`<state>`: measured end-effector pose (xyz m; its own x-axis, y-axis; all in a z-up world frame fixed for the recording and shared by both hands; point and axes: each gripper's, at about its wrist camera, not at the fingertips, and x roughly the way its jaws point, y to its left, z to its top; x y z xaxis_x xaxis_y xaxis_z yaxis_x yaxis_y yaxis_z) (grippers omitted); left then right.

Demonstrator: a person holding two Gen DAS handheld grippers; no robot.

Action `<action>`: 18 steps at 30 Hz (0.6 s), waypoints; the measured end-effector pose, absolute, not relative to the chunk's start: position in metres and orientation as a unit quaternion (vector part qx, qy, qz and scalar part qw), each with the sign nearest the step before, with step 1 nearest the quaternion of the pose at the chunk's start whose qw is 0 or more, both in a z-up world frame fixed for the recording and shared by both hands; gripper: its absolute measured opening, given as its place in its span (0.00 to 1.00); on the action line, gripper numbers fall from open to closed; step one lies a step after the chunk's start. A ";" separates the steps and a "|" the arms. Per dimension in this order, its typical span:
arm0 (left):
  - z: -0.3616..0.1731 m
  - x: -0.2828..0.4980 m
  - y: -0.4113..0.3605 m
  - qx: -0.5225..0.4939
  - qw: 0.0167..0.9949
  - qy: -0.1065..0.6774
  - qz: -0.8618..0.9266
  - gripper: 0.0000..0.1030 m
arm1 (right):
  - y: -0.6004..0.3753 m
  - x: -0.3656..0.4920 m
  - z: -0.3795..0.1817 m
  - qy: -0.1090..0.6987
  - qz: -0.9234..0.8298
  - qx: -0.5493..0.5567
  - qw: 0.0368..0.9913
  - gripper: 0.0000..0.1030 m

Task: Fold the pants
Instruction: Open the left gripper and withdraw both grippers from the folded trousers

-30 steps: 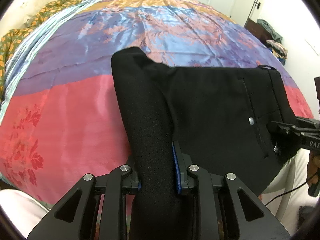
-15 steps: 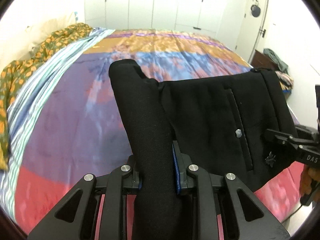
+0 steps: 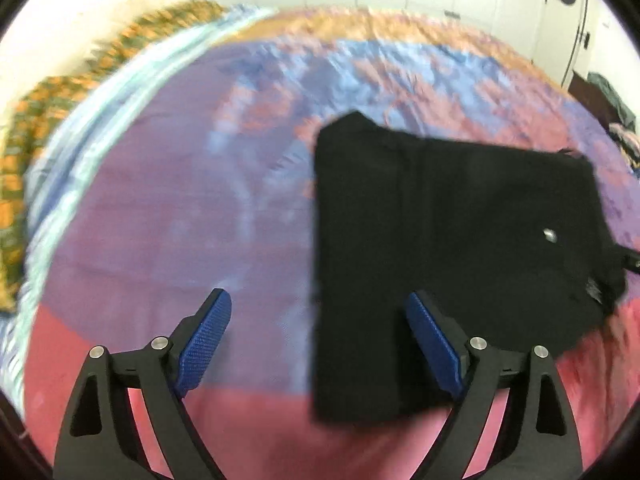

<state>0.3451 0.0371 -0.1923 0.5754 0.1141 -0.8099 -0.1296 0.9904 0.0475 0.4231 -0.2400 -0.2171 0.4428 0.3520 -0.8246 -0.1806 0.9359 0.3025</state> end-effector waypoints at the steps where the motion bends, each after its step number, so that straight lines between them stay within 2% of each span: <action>1: -0.185 0.327 0.038 -0.015 0.889 0.453 0.069 0.91 | -0.245 0.409 -0.206 0.487 0.151 0.073 0.857 0.98; 9: -0.199 0.183 -0.007 -0.054 0.858 0.508 0.052 0.92 | -0.245 0.259 -0.177 0.476 0.100 -0.002 0.874 1.00; 13: -0.167 0.141 -0.029 -0.045 0.872 0.485 0.050 0.92 | -0.228 0.195 -0.169 0.484 0.100 0.011 0.869 1.00; 18: -0.123 0.123 -0.039 -0.026 0.889 0.455 0.050 0.93 | -0.209 0.145 -0.134 0.453 0.113 -0.019 0.884 1.00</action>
<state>0.1227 -0.0392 -0.1225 0.5817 0.0642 -0.8109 -0.1120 0.9937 -0.0017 0.1454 -0.2093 -0.1341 0.5638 0.1832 -0.8054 -0.2169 0.9737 0.0697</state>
